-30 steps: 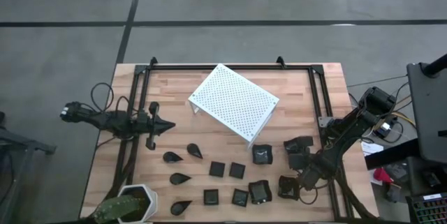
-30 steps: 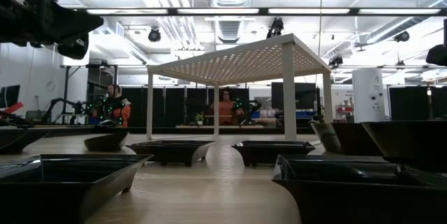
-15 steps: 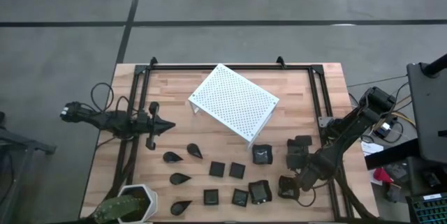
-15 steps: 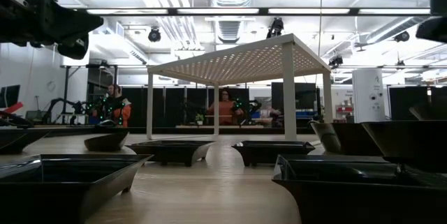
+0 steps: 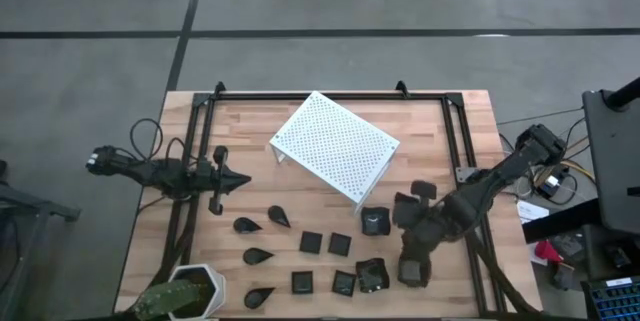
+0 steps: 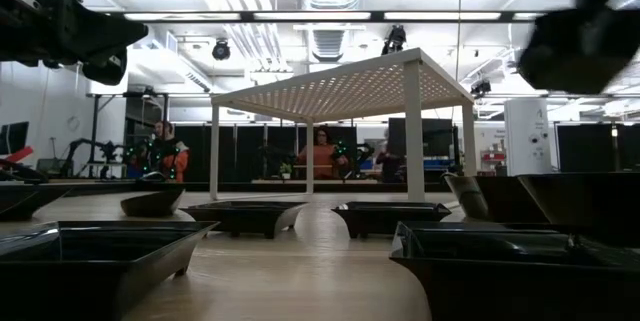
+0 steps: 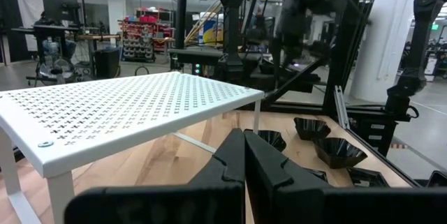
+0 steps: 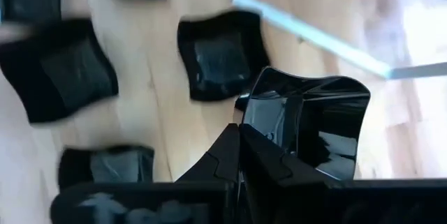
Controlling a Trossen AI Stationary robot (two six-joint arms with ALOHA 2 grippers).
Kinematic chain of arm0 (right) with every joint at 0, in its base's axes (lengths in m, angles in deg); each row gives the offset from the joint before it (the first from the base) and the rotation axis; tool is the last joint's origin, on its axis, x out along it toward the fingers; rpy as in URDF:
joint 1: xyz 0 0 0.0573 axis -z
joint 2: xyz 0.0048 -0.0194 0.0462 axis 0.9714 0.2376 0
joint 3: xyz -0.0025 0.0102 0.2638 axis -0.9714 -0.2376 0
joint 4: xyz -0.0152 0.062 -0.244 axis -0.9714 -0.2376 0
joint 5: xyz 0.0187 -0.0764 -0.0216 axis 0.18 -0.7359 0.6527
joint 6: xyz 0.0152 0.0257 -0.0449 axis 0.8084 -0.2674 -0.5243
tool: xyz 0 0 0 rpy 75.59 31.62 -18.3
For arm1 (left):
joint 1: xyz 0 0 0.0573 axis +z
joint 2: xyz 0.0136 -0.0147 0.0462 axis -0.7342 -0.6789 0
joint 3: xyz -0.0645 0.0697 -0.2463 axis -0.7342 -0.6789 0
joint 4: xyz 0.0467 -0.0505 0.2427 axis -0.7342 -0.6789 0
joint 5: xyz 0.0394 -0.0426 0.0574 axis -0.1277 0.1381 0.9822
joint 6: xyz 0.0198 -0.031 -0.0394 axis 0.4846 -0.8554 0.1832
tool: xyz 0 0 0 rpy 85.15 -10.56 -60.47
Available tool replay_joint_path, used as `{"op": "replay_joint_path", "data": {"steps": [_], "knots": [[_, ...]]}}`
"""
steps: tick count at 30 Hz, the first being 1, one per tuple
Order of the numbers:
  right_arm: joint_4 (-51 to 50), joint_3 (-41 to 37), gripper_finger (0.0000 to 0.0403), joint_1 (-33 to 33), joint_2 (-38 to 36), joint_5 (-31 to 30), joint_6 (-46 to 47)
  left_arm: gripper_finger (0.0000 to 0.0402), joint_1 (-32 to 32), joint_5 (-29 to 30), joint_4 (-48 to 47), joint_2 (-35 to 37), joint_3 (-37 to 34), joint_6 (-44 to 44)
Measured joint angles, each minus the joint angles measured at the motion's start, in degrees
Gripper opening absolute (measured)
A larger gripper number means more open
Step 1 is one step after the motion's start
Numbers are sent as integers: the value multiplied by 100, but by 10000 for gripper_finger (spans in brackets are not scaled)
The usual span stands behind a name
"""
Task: Pick & Place Mini shaped plates
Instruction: Put the distorted square plate on the shelf
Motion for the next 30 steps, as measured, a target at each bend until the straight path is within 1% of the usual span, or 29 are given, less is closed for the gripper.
{"op": "replay_joint_path", "data": {"steps": [3, 6, 10, 16, 20, 25, 30], "knots": [[-300, 420, 8, 298, 0, -204, -27, 0, 0, 0, 0, 0, 0, 0], [-456, 729, 8, 587, 0, -417, -298, 0, 0, -1, 0, 0, 0, -1], [-470, 1024, 8, 979, 4, -476, -708, 0, 4, -1, 0, 0, 0, 0], [-677, 1228, 8, 1683, 9, -665, -1189, 0, 4, -1, -1, 0, 0, 0], [-612, 1295, 8, 2116, 12, -774, -1569, 0, 4, -1, 0, 0, 0, 1], [-562, 1511, 8, 2572, 341, -791, -1878, 0, 2, 0, 0, 0, 0, 1], [-604, 1920, 8, 2723, 1047, -782, -2279, 0, 2, 1, 0, 0, 0, -1]]}}
